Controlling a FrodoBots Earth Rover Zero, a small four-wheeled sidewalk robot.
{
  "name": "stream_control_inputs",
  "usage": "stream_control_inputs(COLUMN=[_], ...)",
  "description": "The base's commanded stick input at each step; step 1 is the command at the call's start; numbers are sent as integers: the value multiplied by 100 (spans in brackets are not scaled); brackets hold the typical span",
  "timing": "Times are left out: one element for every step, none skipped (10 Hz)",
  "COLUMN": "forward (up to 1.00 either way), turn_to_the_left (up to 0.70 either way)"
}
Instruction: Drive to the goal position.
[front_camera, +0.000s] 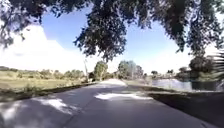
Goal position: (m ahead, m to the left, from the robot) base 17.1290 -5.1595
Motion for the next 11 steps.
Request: stream_control_inputs(forward=[70, 70, 70, 70, 70, 70, 70, 70, 70, 70, 70], turn_to_the_left=[0, 0, 0, 0, 0, 0, 0, 0, 0, 0, 0])
